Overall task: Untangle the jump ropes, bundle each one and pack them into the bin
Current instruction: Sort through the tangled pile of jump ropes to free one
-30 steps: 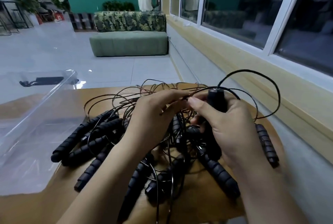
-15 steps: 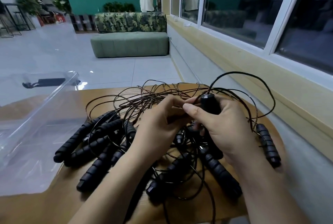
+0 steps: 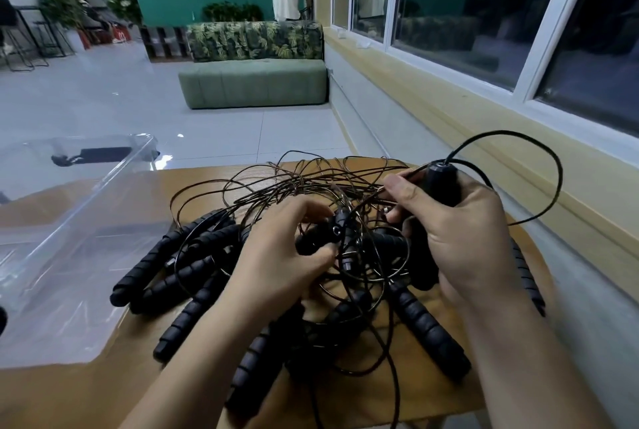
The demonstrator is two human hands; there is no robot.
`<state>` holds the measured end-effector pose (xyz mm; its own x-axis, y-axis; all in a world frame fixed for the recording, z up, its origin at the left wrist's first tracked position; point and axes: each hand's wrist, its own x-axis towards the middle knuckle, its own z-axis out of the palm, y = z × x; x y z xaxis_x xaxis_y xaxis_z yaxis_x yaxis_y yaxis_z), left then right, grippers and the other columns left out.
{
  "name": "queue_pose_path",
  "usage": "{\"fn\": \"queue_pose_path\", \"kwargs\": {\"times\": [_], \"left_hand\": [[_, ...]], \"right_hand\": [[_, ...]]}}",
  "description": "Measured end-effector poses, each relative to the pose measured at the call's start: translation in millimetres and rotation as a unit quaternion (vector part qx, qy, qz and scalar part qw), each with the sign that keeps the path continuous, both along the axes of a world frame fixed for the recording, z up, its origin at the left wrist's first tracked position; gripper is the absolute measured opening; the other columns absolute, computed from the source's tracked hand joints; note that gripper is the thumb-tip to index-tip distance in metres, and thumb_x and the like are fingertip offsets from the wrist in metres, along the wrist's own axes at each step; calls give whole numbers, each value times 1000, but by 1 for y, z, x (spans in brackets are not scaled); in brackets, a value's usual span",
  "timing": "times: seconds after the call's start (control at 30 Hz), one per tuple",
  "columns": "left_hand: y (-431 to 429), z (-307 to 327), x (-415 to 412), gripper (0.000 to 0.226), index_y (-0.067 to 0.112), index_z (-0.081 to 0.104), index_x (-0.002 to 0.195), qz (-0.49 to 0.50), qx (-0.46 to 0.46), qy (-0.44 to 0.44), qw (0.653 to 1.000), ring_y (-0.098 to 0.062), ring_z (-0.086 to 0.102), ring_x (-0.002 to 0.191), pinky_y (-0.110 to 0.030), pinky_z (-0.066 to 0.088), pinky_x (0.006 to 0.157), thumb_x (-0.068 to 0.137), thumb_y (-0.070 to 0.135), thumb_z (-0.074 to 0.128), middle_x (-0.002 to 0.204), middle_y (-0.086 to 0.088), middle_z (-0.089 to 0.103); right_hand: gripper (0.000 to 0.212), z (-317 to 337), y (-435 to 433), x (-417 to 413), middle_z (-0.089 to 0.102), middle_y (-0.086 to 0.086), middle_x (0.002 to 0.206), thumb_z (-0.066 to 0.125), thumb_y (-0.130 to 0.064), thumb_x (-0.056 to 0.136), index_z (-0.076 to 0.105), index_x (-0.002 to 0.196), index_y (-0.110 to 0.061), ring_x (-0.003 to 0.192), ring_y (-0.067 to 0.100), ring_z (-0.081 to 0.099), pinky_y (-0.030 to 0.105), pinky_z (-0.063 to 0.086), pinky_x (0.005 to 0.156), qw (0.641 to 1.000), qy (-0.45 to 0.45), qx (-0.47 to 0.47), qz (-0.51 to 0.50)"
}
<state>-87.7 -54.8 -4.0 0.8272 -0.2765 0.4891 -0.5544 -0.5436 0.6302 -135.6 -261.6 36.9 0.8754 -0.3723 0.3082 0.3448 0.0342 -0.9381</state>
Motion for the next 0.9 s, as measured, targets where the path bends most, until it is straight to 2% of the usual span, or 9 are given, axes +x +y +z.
{"fn": "queue_pose_path", "kwargs": {"times": [0.1, 0.2, 0.27, 0.33, 0.43, 0.53, 0.67, 0.83, 0.9], "left_hand": [[8, 7, 3, 38, 39, 69, 116, 6, 41, 1, 999, 0, 61, 115, -33, 49, 103, 83, 24, 81, 115, 25, 68], [13, 10, 7, 54, 49, 60, 133, -33, 108, 82, 990, 13, 59, 95, -23, 47, 88, 85, 34, 78, 118, 26, 70], [11, 8, 13, 50, 50, 59, 134, -29, 152, 95, 983, 7, 56, 95, -28, 46, 89, 86, 44, 73, 116, 22, 69], [9, 6, 18, 41, 46, 63, 126, -1, 161, 67, 985, -4, 55, 106, -41, 45, 102, 86, 53, 65, 112, 20, 64], [9, 6, 25, 32, 43, 60, 116, 56, 103, 3, 993, -14, 53, 107, -53, 46, 104, 88, 48, 73, 110, 17, 53], [8, 10, 27, 38, 39, 62, 115, 128, 66, -110, 983, -21, 53, 102, -51, 50, 94, 84, 41, 84, 110, 10, 51], [0, 14, 26, 37, 29, 63, 123, 98, 62, -176, 977, -25, 62, 98, -44, 55, 83, 90, 36, 80, 116, 6, 57], [-9, 9, 31, 49, 42, 45, 138, 101, 145, -93, 980, -22, 58, 108, -45, 45, 95, 97, 69, 45, 118, 10, 62], [-7, 2, 37, 58, 45, 37, 144, 84, 162, -47, 982, -24, 55, 113, -48, 47, 94, 94, 64, 60, 125, 7, 56]], "right_hand": [[9, 1, 2, 0, 75, 8, 73, 85, -18, 90, 80, 85, -13, 63, 21, 69, 25, 50, 55, 999, -27, 2, -19], [10, 5, 1, 0, 76, 8, 77, 84, -18, 90, 78, 86, -12, 64, 21, 69, 29, 49, 57, 998, -45, 21, -30], [10, 6, -1, 1, 77, 11, 80, 84, -18, 90, 77, 88, -10, 64, 22, 70, 30, 49, 56, 998, -50, 19, -32], [9, 6, -2, 2, 75, 10, 78, 84, -17, 90, 78, 88, -12, 64, 21, 69, 29, 49, 56, 998, -52, 21, -38], [12, 4, -5, 4, 74, 4, 74, 85, -17, 91, 77, 82, -18, 63, 19, 69, 29, 49, 56, 996, -50, 29, -62], [14, 0, -8, 7, 74, 5, 71, 87, -22, 90, 77, 82, -19, 64, 23, 68, 31, 49, 56, 995, -49, 10, -85], [17, 0, -7, 7, 75, 8, 71, 86, -25, 92, 77, 78, -22, 62, 28, 68, 30, 52, 50, 992, -54, -26, -115], [17, 0, -14, 7, 77, 0, 73, 88, -33, 91, 77, 77, -34, 64, 29, 73, 58, 65, 68, 982, -72, -70, -160], [16, -2, -16, 6, 76, 0, 72, 89, -36, 90, 77, 79, -33, 64, 31, 73, 62, 64, 68, 981, -71, -73, -168]]}}
